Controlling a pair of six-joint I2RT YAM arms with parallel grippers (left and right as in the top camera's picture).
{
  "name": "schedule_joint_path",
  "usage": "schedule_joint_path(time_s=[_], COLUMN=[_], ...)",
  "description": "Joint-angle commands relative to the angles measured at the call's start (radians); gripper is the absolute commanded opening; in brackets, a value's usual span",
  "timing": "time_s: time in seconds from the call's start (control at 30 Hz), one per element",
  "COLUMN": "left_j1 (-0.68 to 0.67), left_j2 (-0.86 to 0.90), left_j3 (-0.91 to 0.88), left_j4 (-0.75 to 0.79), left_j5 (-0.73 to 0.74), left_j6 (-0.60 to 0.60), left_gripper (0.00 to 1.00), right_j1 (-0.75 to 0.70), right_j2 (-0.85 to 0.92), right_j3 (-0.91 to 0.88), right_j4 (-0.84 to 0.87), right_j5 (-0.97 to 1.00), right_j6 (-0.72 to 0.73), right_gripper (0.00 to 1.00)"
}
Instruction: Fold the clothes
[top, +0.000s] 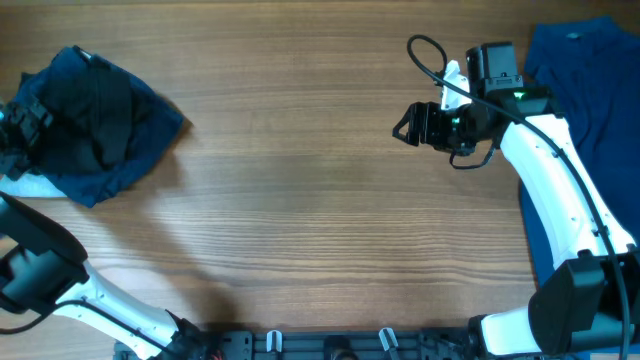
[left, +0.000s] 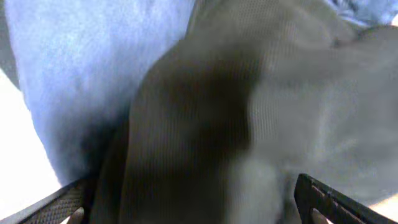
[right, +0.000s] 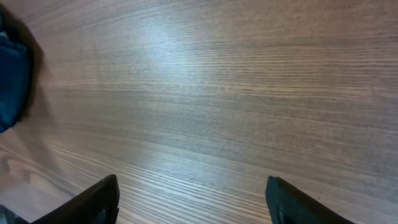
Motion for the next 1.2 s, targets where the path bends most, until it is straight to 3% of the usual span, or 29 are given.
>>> schedule_joint_path(time_s=[0.0, 0.1, 0.23, 0.3, 0.43, 0.47, 0.57, 0.73, 1.07, 1.17], left_j1=[0.000, -0.040, -0.287, -0.475, -0.807, -0.893, -1.072, -1.189, -1.202, -1.202], left_j2=[-0.144, -0.247, -0.426, -0.494, -0.537, -0.536, -0.531, -0.526, -0.526, -0.526], left_j3=[0.169, 0.246, 0.247, 0.247, 0.246, 0.245, 0.217, 0.199, 0.199, 0.199], left_j4=[-0.095, -0.192, -0.292, -0.327, -0.422, -0.454, -0.493, -0.479, -0.474, -0.475], left_j5=[0.022, 0.164, 0.158, -0.032, -0.376, -0.446, -0.565, -0.571, -0.571, -0.571], left_j6=[-0.041, 0.050, 0.154, 0.126, -0.040, -0.096, -0.211, -0.210, -0.210, -0.210], left_gripper=[1.00, 0.99, 1.00, 0.99, 1.00, 1.00, 1.00, 1.00, 1.00, 1.00], right_j1=[0.003, 0.003, 0.003, 0.003, 0.003, 0.003, 0.003, 0.003, 0.004, 0.004], right_j2=[-0.011, -0.055, -0.214, -0.316, -0.499, -0.542, -0.625, -0.662, -0.571, -0.635], right_j3=[0.004, 0.009, 0.045, 0.048, 0.048, 0.048, 0.048, 0.048, 0.045, 0.016], right_j4=[0.007, 0.048, 0.117, 0.147, 0.175, 0.168, 0.120, 0.061, 0.054, 0.047], right_j5=[-0.011, -0.013, -0.024, -0.024, -0.023, -0.023, -0.023, -0.023, -0.023, -0.017], right_j6=[0.000, -0.004, -0.016, -0.028, -0.060, -0.060, -0.060, -0.056, -0.049, -0.055], right_gripper=[0.73, 0.73, 0.74, 0.78, 0.88, 0.99, 1.00, 1.00, 1.00, 1.00])
